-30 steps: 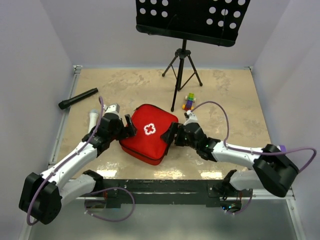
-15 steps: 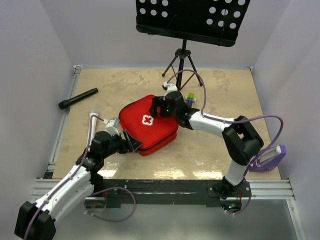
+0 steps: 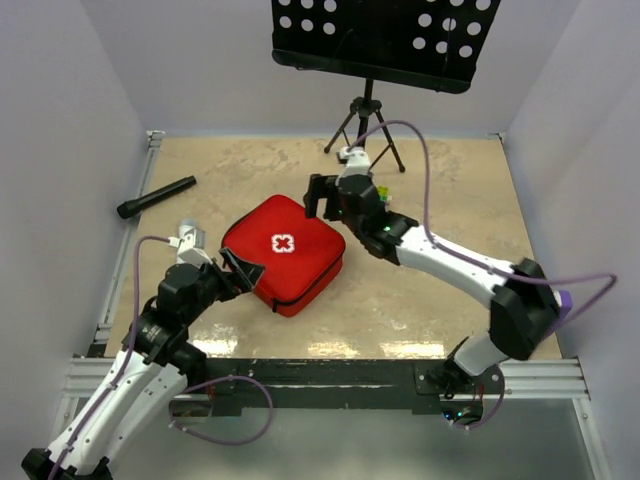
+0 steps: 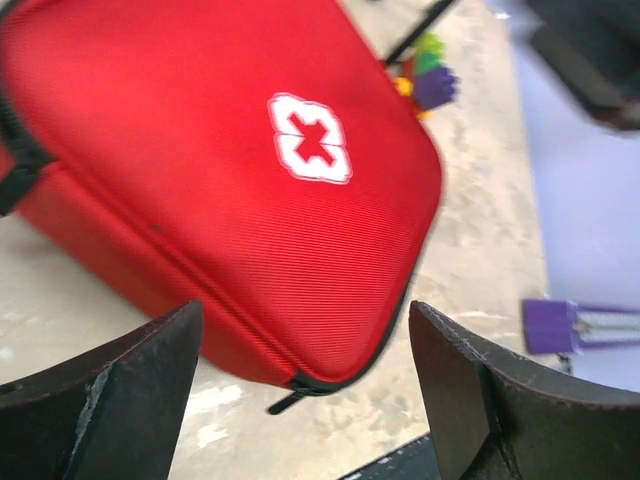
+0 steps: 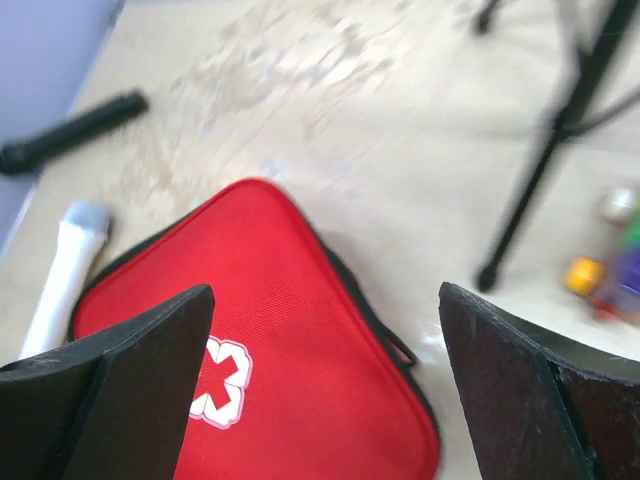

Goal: Organize the medicine kit
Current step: Adjust the medicine box at the center of the board.

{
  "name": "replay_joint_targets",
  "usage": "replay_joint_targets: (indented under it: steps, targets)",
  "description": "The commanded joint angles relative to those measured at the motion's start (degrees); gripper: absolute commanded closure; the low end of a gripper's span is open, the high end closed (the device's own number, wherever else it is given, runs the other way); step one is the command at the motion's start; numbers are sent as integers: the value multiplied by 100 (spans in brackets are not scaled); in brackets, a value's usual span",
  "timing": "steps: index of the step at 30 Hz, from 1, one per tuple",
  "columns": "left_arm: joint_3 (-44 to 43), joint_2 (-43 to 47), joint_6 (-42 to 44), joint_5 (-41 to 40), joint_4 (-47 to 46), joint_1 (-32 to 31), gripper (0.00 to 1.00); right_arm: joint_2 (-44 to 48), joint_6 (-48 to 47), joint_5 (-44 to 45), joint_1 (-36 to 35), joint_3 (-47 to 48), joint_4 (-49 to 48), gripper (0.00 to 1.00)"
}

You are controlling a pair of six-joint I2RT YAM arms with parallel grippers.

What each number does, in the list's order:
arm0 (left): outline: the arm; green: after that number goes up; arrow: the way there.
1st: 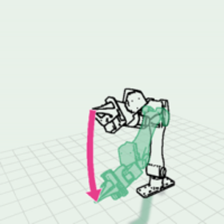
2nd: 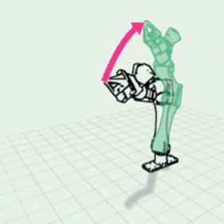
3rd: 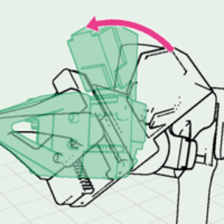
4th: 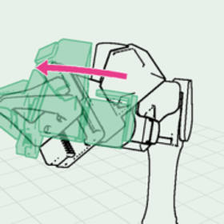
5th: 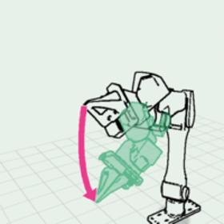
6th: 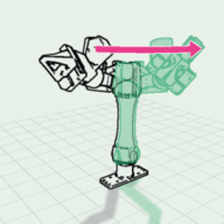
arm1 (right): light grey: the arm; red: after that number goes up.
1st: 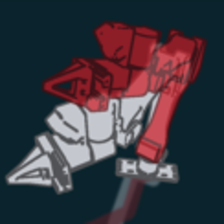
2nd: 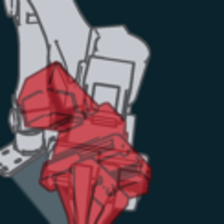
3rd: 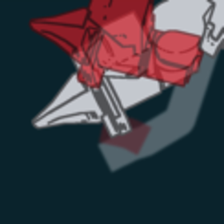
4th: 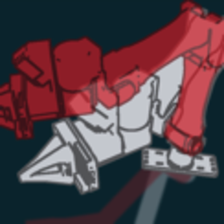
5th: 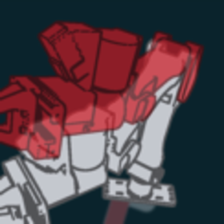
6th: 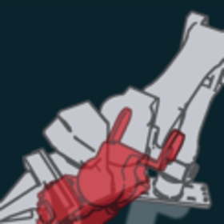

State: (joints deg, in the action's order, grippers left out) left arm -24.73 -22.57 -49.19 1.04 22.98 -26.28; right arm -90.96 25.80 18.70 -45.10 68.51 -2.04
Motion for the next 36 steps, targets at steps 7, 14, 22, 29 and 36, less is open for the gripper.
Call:
replay_joint_targets:
  steps: [7, 14, 22, 29, 36]
  targets:
    - [-1261, -1054, 374, -2185, 234, 9, 9, 2309, 1320, -802, -25, -2129, -85, 6]
    - [-1640, -2725, 875, -2065, -513, 404, 0, 2953, 2377, -1579, -297, -3669, -999, 7]
    - [-1149, -3623, 929, -1019, -1365, 1054, 0, 2251, 2465, -1852, -254, -3951, -2344, 4]
    - [-552, -3817, 973, 184, -1849, 1099, 14, 624, 2026, -2037, -148, -2844, -2028, 6]
    - [328, -3281, 727, 1275, -2483, 1090, 40, 281, 1525, -1984, 370, -2150, -1625, 9]
